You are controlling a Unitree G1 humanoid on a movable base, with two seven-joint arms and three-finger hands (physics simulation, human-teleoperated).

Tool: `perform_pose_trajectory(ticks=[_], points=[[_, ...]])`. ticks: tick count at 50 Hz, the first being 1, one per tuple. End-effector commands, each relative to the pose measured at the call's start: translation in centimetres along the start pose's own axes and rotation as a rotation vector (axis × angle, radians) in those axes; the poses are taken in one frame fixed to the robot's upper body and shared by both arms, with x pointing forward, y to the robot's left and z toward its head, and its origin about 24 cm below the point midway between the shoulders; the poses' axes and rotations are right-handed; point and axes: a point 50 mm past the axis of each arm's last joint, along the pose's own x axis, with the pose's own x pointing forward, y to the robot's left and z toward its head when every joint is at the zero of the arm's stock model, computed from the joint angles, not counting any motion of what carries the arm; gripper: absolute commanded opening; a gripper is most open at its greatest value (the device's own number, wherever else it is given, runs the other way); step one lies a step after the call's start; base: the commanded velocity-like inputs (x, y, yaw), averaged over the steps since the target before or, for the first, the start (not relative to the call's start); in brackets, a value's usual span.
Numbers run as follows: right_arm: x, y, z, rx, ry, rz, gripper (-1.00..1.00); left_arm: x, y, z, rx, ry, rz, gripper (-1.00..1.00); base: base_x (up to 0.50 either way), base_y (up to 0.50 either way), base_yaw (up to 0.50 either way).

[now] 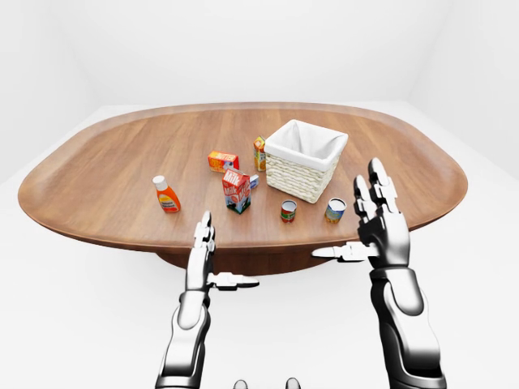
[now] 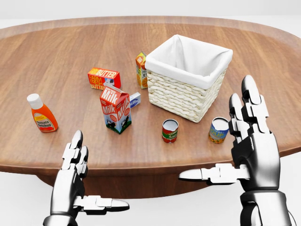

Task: Pick up the tomato sauce, and put it in the basket.

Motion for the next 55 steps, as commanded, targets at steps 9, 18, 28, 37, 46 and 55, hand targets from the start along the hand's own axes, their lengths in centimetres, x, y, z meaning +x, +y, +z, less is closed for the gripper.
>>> perform_pose_trajectory(ticks=[9, 18, 28, 37, 46, 55], points=[[-0.2, 0.0, 2.1, 0.001, -0.086, -0.001, 1.0, -0.9, 0.0, 1.7, -0.005, -0.073, -0.007, 1.0, 0.0, 0.0, 0.0], [-0.1, 0.0, 2.2, 0.004, -0.093, 0.0, 1.0, -1.4, 0.0, 3.2, -0.008, -0.138, -0.014, 1.0, 0.0, 0.0, 0.0], [-0.2, -0.1, 2.4, 0.002, -0.103, -0.001, 1.0, -1.8, 0.1, 3.8, -0.01, -0.165, -0.015, 1.0, 0.0, 0.0, 0.0], [0.0, -0.2, 2.4, 0.003, -0.106, -0.003, 1.0, -2.0, 0.1, 4.4, -0.009, -0.187, -0.016, 1.0, 0.0, 0.0, 0.0], [-0.3, 0.0, 2.9, 0.004, -0.124, 0.014, 1.0, -2.1, 0.1, 4.6, -0.004, -0.199, -0.013, 1.0, 0.09, 0.0, 0.0], [-0.4, -0.1, 3.0, 0.003, -0.124, 0.013, 1.0, -2.1, 0.1, 4.5, -0.002, -0.195, -0.011, 1.0, 0.5, 0.0, 0.0]])
